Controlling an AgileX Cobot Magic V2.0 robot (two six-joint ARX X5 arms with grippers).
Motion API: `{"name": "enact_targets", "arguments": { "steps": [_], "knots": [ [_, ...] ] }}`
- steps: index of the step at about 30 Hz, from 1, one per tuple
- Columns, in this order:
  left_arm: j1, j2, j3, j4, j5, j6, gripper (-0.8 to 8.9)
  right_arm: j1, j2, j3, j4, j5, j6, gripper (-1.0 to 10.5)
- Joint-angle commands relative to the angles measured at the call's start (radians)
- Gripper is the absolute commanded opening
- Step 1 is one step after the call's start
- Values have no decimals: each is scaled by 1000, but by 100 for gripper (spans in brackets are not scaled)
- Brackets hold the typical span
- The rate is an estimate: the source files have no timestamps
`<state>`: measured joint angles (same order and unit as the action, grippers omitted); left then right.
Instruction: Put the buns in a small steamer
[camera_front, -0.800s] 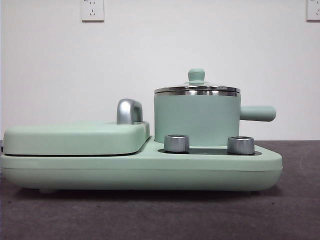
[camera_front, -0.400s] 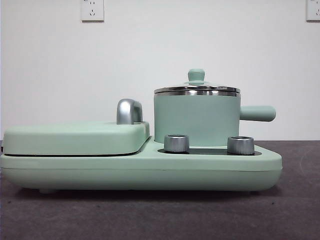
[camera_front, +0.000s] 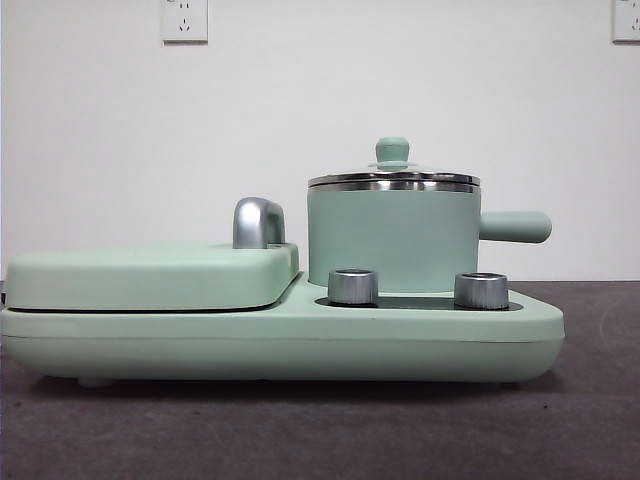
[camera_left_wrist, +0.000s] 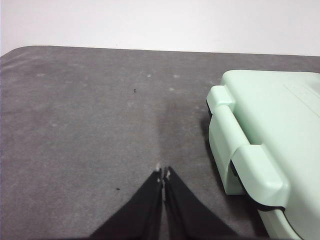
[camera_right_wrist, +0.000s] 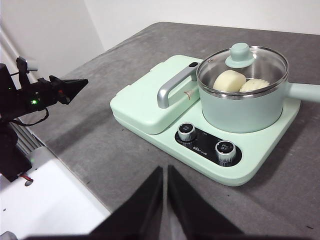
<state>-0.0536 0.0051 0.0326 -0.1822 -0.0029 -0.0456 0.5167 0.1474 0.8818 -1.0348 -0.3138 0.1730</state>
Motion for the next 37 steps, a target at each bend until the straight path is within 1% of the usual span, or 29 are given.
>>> {"name": "enact_targets", "arguments": {
  "steps": [1,16,18,20,22,25,29,31,33,36,37],
  "knots": [
    [1,-2,-20,-5,-4,-8,10,5,1,8,11,0,10,12],
    [1,-2,-20,-5,-4,-8,10,4,0,7,14,0,10,12],
    [1,-2,-20,-5,-4,-8,10,-29,-9,3,23,11,3,12],
    [1,-2,-20,-5,-4,-8,10,-79,-10,-2,27,42,-26,12],
    [1,-2,-20,-5,-4,-8,10,-130,-11,-33,58,63,-28,12],
    [1,-2,-20,-5,-4,-8,10,-196,-14,-140,204,81,-66,12],
    [1,-2,-20,-5,-4,-8,10,-294,-22,-323,465,82,-123,12],
    [1,-2,-20,-5,-4,-8,10,-339,-21,-423,602,110,-179,12],
    [1,-2,-20,-5,-4,-8,10,-373,-22,-517,729,146,-218,12],
    [1,-2,-20,-5,-4,-8,10,-426,-22,-657,904,176,-216,12],
    [1,-2,-20,-5,-4,-8,10,-438,-22,-690,940,190,-209,12]
  ]
}}
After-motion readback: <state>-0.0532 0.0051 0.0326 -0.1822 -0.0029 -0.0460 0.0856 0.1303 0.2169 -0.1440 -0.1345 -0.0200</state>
